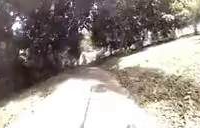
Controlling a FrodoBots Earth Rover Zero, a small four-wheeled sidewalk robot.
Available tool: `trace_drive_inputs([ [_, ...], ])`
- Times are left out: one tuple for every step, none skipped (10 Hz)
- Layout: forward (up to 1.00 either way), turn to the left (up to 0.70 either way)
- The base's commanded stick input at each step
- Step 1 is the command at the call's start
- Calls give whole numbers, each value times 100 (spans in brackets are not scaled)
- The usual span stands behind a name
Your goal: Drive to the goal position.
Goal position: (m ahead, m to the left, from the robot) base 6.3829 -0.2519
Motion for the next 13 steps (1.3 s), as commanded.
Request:
trace_drive_inputs([
  [100,0],
  [100,0],
  [100,0],
  [100,0],
  [100,0],
  [100,0],
  [100,0],
  [100,0],
  [100,0],
  [100,0],
  [100,0],
  [100,0],
  [100,0],
])
